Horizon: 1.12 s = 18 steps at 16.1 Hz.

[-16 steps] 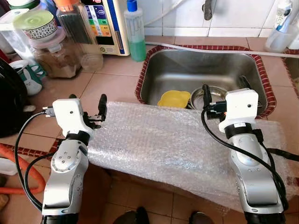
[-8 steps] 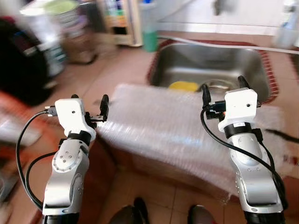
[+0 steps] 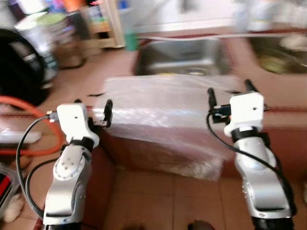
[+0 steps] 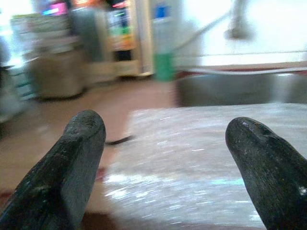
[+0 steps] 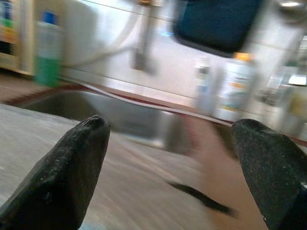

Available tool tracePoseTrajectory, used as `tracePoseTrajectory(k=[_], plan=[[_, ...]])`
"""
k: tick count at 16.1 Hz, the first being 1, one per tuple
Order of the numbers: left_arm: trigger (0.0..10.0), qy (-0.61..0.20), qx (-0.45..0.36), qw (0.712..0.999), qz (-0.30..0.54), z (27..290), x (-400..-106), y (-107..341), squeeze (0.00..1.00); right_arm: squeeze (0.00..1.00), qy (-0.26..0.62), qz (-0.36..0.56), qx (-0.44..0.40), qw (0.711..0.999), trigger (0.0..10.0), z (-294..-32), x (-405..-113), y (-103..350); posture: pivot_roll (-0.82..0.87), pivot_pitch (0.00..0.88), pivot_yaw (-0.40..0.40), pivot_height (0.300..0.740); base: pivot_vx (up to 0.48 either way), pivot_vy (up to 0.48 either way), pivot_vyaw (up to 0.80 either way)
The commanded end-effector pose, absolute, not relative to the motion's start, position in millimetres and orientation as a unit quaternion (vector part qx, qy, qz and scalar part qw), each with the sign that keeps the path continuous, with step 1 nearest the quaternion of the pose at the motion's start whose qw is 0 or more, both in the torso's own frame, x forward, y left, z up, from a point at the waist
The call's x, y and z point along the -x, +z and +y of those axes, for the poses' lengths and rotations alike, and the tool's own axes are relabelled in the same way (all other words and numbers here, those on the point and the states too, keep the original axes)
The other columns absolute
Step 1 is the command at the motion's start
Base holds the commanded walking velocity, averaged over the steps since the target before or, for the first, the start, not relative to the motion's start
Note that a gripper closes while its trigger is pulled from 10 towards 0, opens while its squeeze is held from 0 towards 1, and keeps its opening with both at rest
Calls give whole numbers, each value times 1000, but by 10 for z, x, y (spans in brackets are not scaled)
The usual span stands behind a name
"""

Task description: Kitchen organization

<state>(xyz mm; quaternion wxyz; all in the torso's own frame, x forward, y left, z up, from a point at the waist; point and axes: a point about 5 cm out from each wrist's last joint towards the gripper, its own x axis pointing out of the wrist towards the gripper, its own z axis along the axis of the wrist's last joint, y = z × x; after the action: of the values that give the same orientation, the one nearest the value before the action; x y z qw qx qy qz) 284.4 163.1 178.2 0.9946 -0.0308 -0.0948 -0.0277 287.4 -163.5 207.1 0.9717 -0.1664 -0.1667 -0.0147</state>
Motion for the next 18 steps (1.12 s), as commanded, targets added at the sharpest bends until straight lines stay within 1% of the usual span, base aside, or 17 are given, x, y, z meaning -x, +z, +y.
tracePoseTrajectory(k=[1,6,7,16,18], plan=[[10000,-16,24,996,-81,1701,-2812,1721,0,0,-6,-171,163,972,10000,-1572,-2867,2086,-190,159,134,740,0,0,0],[10000,-19,15,997,-79,1681,-2789,1687,0,0,-3,-170,167,971,10000,-1555,-2883,2069,-182,161,130,740,0,0,0],[10000,-16,15,996,-83,1686,-2788,1702,0,0,0,-168,172,971,10000,-1547,-2888,2061,-182,161,130,740,0,0,-406],[10000,-3,23,996,-86,1714,-2779,1710,0,0,18,-171,175,969,10000,-1472,-2902,2052,-174,164,128,740,0,0,800],[10000,0,3,996,-88,1702,-2774,1705,0,0,22,-171,173,970,10000,-1458,-2899,2049,-173,164,129,740,0,0,800]])
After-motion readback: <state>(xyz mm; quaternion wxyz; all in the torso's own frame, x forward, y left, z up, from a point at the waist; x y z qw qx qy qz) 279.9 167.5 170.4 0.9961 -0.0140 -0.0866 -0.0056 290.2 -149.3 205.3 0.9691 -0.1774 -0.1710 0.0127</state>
